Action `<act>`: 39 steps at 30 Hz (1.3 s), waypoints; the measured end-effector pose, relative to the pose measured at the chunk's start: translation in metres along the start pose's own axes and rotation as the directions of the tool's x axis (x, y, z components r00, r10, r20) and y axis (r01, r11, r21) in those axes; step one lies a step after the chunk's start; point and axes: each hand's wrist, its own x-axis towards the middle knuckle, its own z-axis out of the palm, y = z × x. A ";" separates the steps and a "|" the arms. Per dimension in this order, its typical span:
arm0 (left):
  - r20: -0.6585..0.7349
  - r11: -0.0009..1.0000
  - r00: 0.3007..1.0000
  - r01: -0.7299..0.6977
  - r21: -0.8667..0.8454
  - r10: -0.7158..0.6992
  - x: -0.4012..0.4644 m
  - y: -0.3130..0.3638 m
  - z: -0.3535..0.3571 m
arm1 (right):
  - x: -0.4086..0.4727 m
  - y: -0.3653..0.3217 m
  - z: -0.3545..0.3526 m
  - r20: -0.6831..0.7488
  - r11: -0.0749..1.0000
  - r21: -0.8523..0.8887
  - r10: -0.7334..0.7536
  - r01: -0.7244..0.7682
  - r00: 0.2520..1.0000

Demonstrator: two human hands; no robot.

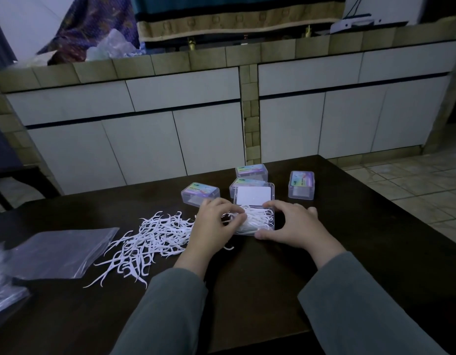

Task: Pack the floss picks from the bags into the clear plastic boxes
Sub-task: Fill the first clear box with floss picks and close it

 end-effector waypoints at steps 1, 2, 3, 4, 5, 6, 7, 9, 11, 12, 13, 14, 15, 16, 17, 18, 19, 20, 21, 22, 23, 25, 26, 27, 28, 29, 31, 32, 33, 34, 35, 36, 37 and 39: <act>0.008 1.000 1.000 -0.009 0.000 0.009 0.001 0.000 0.000 | 0.000 0.001 0.000 0.000 1.000 0.008 0.000 0.000 1.000; 0.019 1.000 0.999 -0.027 0.006 0.027 0.002 0.000 0.000 | 0.001 0.001 0.001 -0.003 1.000 0.016 -0.003 0.003 1.000; 0.033 0.999 0.998 -0.048 0.019 0.048 0.002 0.000 0.001 | 0.002 0.002 0.002 -0.007 1.000 0.022 -0.006 0.006 1.000; 0.054 0.998 0.997 -0.064 0.030 0.062 0.003 0.000 0.001 | 0.002 0.002 0.002 -0.008 1.000 0.026 -0.008 0.008 1.000; 0.084 0.997 0.994 -0.070 0.034 0.067 0.004 0.000 0.001 | 0.003 0.003 0.003 -0.005 1.000 0.027 -0.008 0.008 1.000; 0.114 0.997 0.991 -0.073 0.030 0.069 0.005 0.001 0.001 | 0.004 0.003 0.002 -0.001 1.000 0.025 -0.008 0.008 1.000; 0.127 0.997 0.989 -0.072 0.016 0.070 0.005 0.001 0.001 | 0.004 0.003 0.003 0.004 1.000 0.023 -0.010 0.010 1.000; 0.095 0.998 0.994 -0.041 -0.052 0.046 0.007 0.000 -0.001 | 0.006 0.003 0.002 0.015 1.000 0.024 -0.010 0.009 1.000; 0.042 0.992 0.999 0.008 -0.124 -0.003 0.009 -0.008 -0.006 | 0.007 0.004 0.001 0.028 1.000 0.028 0.007 -0.008 1.000; 0.047 0.990 0.999 0.033 -0.134 -0.027 0.011 -0.014 -0.009 | 0.007 0.004 0.001 0.033 0.999 0.029 0.015 -0.016 0.999; 0.075 0.990 0.996 0.059 -0.128 -0.049 0.011 -0.019 -0.012 | 0.007 0.004 0.001 0.038 1.000 0.025 0.018 -0.019 0.999; 0.105 0.990 0.992 0.083 -0.115 -0.071 0.012 -0.022 -0.014 | 0.007 0.004 0.001 0.045 1.000 0.019 0.017 -0.018 0.999; 0.129 0.989 0.987 0.106 -0.101 -0.093 0.012 -0.024 -0.016 | 0.007 0.004 0.001 0.053 1.000 0.014 0.015 -0.016 0.998; 0.143 0.987 0.983 0.130 -0.095 -0.116 0.013 -0.025 -0.018 | 0.006 0.004 0.001 0.059 1.000 0.010 0.013 -0.014 0.998; 0.154 0.984 0.979 0.149 -0.100 -0.133 0.013 -0.024 -0.018 | 0.007 0.004 0.001 0.065 1.000 0.007 0.014 -0.014 0.998; 0.165 0.981 0.976 0.158 -0.108 -0.139 0.014 -0.022 -0.018 | 0.006 0.003 0.001 0.069 1.000 0.002 0.012 -0.012 0.998; 0.173 0.982 0.976 0.153 -0.111 -0.132 0.015 -0.020 -0.018 | 0.007 0.003 0.001 0.071 1.000 -0.002 0.009 -0.009 0.997; 0.174 0.985 0.978 0.137 -0.103 -0.118 0.016 -0.019 -0.018 | 0.007 0.003 0.002 0.071 1.000 -0.005 0.005 -0.004 0.997; 0.169 0.989 0.980 0.117 -0.087 -0.101 0.017 -0.019 -0.018 | 0.007 0.003 0.003 0.078 1.000 -0.001 0.007 -0.007 0.997; 0.164 0.992 0.982 0.101 -0.070 -0.089 0.018 -0.019 -0.018 | 0.007 0.003 0.003 0.085 1.000 0.009 0.012 -0.012 0.996; 0.163 0.994 0.983 0.090 -0.060 -0.079 0.019 -0.019 -0.019 | 0.008 0.003 0.003 0.091 1.000 0.023 0.018 -0.020 0.996; 0.169 0.997 0.985 0.048 -0.053 -0.039 0.022 -0.020 -0.019 | 0.009 0.003 0.004 0.094 0.998 0.058 0.026 -0.031 0.995; 0.170 0.999 0.986 0.009 -0.041 -0.001 0.023 -0.020 -0.019 | 0.010 0.004 0.004 0.093 0.997 0.072 0.027 -0.034 0.995; 0.174 0.999 0.984 -0.033 -0.023 0.036 0.024 -0.020 -0.019 | 0.011 0.004 0.004 0.092 0.996 0.086 0.024 -0.032 0.995; 0.187 0.998 0.980 -0.065 -0.003 0.064 0.026 -0.021 -0.019 | 0.013 0.005 0.005 0.094 0.995 0.101 0.019 -0.028 0.995; 0.204 0.996 0.975 -0.090 0.017 0.084 0.026 -0.020 -0.018 | 0.014 0.006 0.005 0.097 0.993 0.114 0.011 -0.022 0.995; 0.220 0.993 0.970 -0.111 0.038 0.100 0.028 -0.018 -0.017 | 0.018 0.008 0.005 0.098 0.992 0.125 -0.007 -0.005 0.995; 0.214 0.993 0.972 -0.110 0.034 0.100 0.029 -0.018 -0.019 | 0.019 0.008 0.005 0.095 0.992 0.123 -0.016 0.004 0.995; 0.206 0.995 0.974 -0.102 0.021 0.096 0.029 -0.017 -0.021 | 0.021 0.009 0.006 0.092 0.993 0.120 -0.019 0.008 0.996; 0.201 0.997 0.976 -0.082 0.003 0.079 0.030 -0.018 -0.025 | 0.021 0.009 0.006 0.088 0.993 0.119 -0.021 0.010 0.996; 0.207 0.999 0.977 -0.047 -0.012 0.049 0.029 -0.018 -0.030 | 0.022 0.009 0.006 0.085 0.993 0.119 -0.023 0.012 0.996; 0.222 1.000 0.975 -0.004 -0.021 0.008 0.029 -0.020 -0.034 | 0.021 0.009 0.005 0.081 0.993 0.120 -0.028 0.018 0.996; 0.242 0.999 0.970 0.039 -0.020 -0.033 0.029 -0.021 -0.038 | 0.021 0.008 0.004 0.075 0.993 0.117 -0.036 0.027 0.997; 0.282 0.996 0.955 0.094 0.005 -0.092 0.027 -0.022 -0.041 | 0.019 0.005 -0.001 0.073 0.994 0.106 -0.042 0.034 0.996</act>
